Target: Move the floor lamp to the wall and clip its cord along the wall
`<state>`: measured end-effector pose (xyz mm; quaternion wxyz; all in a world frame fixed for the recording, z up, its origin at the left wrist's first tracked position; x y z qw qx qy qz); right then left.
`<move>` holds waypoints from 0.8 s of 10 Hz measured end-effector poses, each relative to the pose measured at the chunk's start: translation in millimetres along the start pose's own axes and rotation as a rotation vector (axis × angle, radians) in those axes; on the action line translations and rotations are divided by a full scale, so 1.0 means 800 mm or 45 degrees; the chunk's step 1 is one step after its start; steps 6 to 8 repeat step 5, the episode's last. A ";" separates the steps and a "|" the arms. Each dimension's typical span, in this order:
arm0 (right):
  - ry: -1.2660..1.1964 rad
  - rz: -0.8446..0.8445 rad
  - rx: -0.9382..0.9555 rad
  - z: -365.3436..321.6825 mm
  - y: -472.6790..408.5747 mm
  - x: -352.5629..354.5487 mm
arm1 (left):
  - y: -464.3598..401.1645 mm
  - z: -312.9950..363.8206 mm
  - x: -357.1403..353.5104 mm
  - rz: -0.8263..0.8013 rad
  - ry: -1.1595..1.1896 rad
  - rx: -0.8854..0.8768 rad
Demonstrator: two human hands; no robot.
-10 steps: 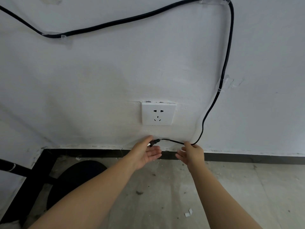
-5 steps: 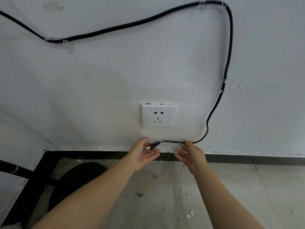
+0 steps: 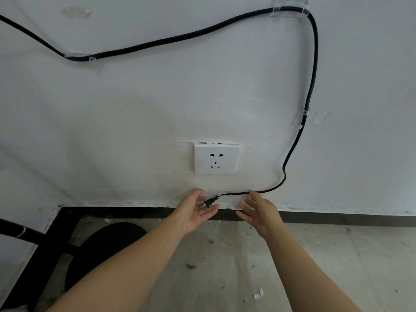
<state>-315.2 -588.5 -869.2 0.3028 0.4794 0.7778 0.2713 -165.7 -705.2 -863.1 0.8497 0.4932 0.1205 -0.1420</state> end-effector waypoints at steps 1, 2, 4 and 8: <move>0.026 -0.016 0.004 0.000 0.000 0.002 | 0.001 -0.001 0.001 -0.004 -0.016 0.013; 0.045 -0.026 0.007 -0.001 -0.001 0.004 | 0.001 -0.003 0.002 0.000 -0.033 0.032; 0.070 -0.024 0.003 -0.004 0.001 0.005 | 0.002 -0.003 0.003 0.019 -0.066 0.032; 0.171 -0.012 0.033 -0.003 0.005 0.010 | 0.004 0.000 0.011 0.088 -0.180 -0.007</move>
Point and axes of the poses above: each hand's wrist, its own y-axis away from the middle knuckle, its own x-axis out of the back of the hand, z = x × y, the point moved 5 cm from there along -y, towards the middle knuckle, and after that the axes turned 8 degrees about z, right-handed, at the moved point
